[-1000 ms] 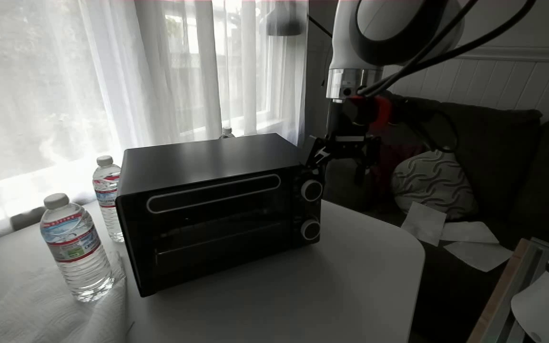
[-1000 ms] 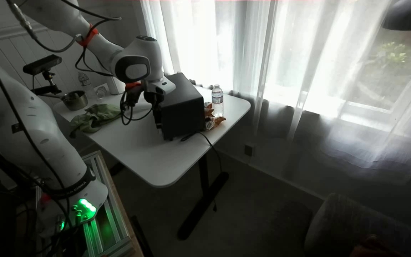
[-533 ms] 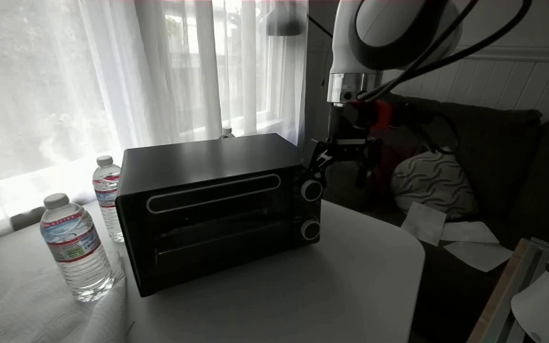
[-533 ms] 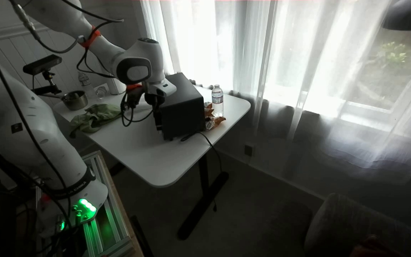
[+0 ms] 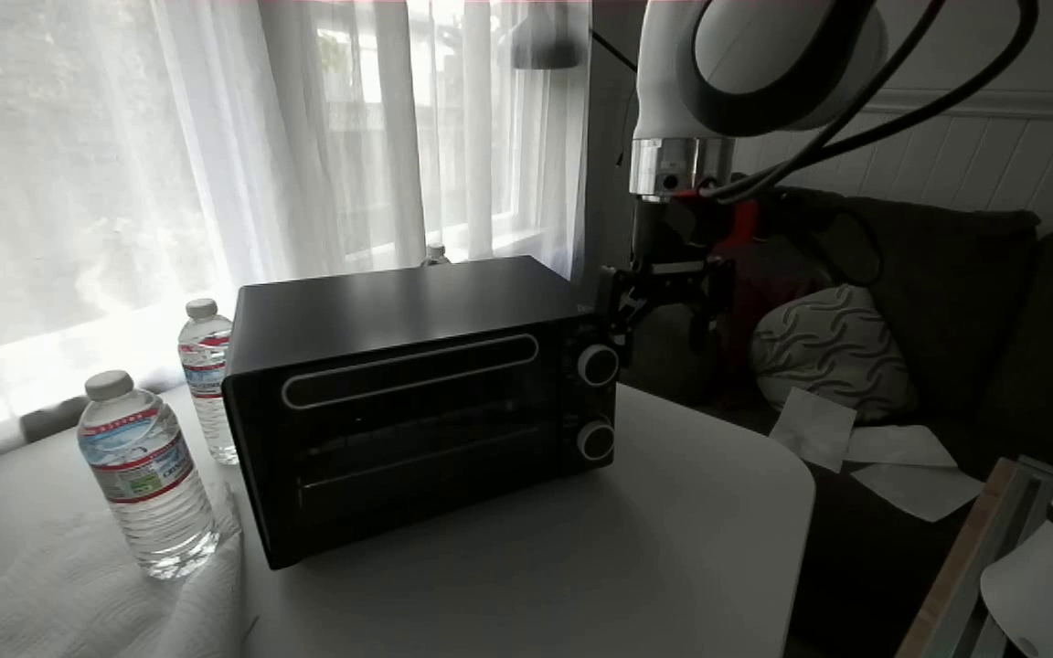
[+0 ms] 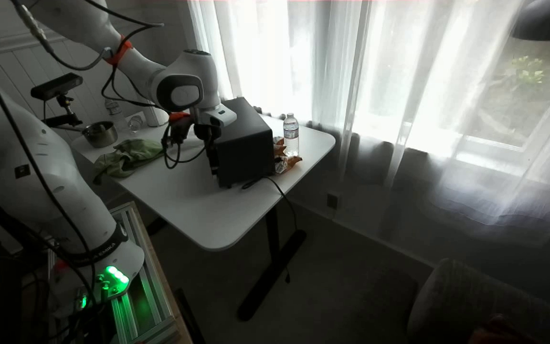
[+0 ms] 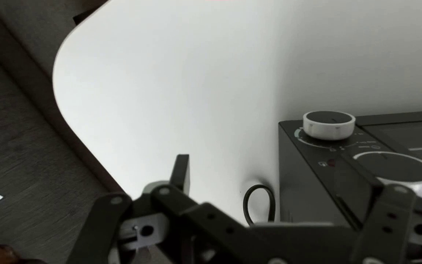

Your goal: Turn the top knob of the microwave to the right

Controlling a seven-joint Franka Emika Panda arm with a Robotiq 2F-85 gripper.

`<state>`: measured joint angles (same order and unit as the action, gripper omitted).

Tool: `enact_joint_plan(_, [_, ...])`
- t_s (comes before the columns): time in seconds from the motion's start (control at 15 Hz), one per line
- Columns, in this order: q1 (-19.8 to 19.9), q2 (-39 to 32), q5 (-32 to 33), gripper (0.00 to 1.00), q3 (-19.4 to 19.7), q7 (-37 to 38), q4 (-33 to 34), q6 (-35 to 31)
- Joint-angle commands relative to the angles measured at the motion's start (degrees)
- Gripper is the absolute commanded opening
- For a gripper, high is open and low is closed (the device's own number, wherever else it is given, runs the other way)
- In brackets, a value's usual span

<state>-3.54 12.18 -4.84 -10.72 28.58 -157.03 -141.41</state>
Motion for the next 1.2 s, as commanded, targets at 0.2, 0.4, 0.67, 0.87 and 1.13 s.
enact_joint_plan(0.2, [2.7, 11.7, 9.9, 1.0, -0.6, 4.7, -1.2, 9.0])
enact_joint_plan(0.4, [3.6, 16.9, 10.9, 1.0, -0.6, 3.9, -1.0, 13.2])
enact_joint_plan(0.67, [2.1, 24.0, 7.9, 1.0, 0.4, 0.4, -0.9, 20.0])
enact_joint_plan(0.87, [-0.3, 27.9, 2.7, 1.0, 1.0, -1.3, -0.8, 23.2])
enact_joint_plan(1.13, [-2.4, 31.7, -2.6, 1.0, -1.1, 0.1, -0.6, 24.3])
